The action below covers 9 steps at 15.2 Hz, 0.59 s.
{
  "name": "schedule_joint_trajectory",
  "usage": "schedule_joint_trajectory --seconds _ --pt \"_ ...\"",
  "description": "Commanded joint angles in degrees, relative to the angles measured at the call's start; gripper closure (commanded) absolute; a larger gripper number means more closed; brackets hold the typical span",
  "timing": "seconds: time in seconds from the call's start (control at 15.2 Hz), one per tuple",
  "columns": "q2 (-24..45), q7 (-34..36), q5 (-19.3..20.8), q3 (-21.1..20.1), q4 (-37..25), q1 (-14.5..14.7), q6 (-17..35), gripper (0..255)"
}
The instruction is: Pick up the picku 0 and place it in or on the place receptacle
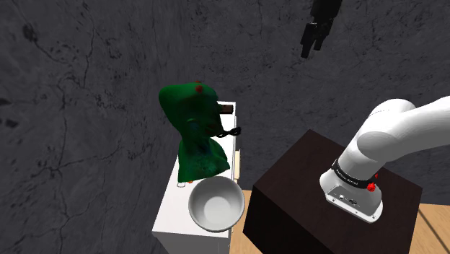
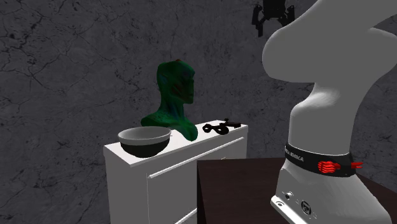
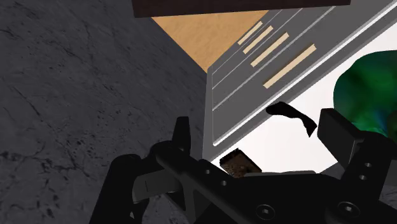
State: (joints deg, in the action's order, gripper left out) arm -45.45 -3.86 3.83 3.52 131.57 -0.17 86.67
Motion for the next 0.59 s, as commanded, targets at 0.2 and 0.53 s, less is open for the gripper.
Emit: schedule_joint_trajectory --seconds 0.2,0.53 --pt "3.3 -2.0 -0.8 0.8 2.5 1.3 5.3 0" --pt "10.1 -5.7 -2.4 1.9 5.4 3.7 13.9 0"
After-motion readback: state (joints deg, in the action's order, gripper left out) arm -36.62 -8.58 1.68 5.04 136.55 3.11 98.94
